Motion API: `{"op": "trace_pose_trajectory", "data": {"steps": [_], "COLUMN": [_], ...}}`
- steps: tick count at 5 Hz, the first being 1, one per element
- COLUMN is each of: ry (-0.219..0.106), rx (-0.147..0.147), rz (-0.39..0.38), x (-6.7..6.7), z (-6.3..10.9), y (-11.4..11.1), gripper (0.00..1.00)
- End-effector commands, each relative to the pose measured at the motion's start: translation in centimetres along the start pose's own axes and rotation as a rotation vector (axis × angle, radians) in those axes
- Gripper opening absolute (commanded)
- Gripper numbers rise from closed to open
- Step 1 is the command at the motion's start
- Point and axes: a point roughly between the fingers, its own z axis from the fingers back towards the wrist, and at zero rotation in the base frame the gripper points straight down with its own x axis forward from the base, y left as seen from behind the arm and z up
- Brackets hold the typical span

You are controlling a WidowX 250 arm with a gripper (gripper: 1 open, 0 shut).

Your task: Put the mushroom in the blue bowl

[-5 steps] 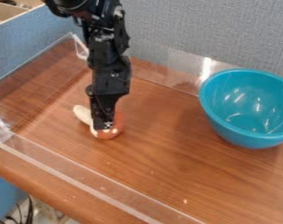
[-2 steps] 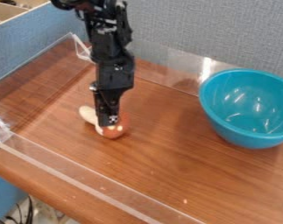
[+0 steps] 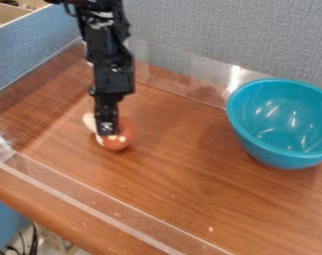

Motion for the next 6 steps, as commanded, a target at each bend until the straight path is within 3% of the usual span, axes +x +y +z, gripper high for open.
{"op": "trace_pose_trajectory", "data": {"steps": [1,2,3,4,5,6], "ry": [-0.053,-0.071,-0.088,-0.107,-0.117,-0.121], "rx": [0.104,0.133,0.158,0.187,0.2,0.198], "rz": [0.095,0.155,0.156,0.188,0.224,0.238], "x": [-0.2,0.6,1.9,1.5,0.2,-0.3], "z": [4.0,6.2,8.8,10.8,9.6,7.2], "y": [0.8,0.4,0.0,0.6,0.7,0.6], "gripper": [0.0,0.0,0.0,0.0,0.0,0.0]}}
